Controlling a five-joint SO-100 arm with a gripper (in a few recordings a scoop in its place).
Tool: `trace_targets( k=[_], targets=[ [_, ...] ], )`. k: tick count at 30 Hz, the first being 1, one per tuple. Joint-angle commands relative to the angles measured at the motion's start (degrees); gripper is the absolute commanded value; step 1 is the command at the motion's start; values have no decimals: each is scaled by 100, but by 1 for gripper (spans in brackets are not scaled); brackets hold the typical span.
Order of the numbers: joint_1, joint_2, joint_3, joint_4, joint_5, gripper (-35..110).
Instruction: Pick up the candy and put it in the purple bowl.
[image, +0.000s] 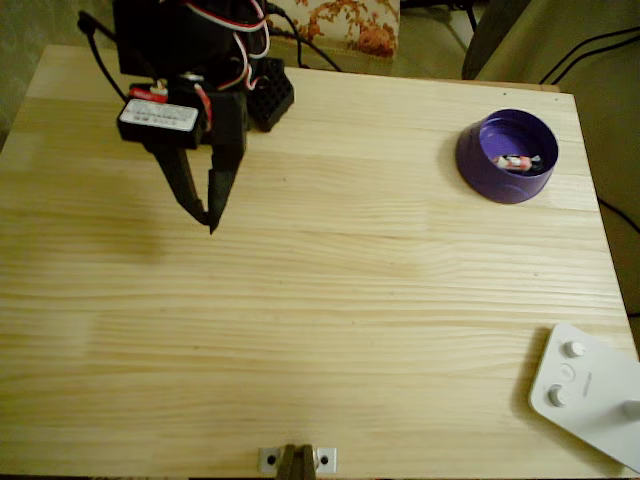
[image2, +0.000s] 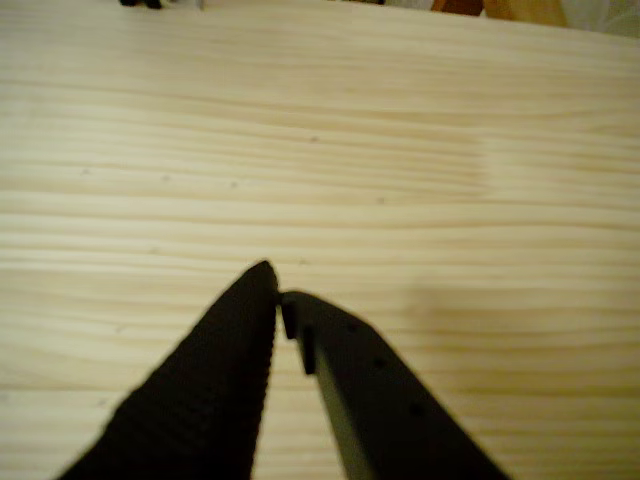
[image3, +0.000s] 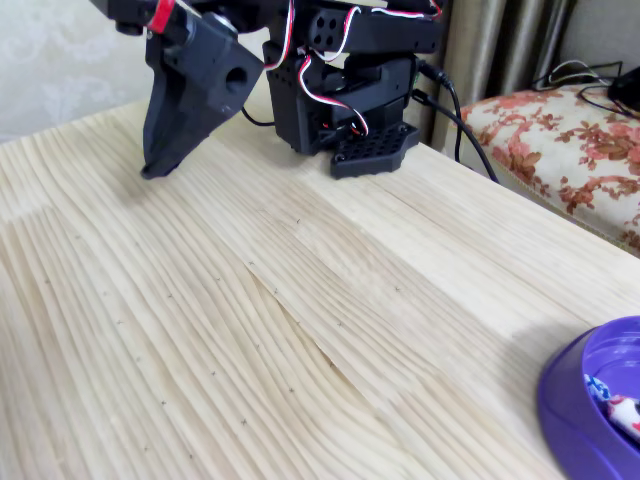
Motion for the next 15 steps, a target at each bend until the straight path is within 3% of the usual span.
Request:
trace_targets(
  k=[1, 15],
  targets=[
    [-149, 387, -97, 88, -26, 0],
    [-360, 396, -79, 26, 492, 0]
  ],
)
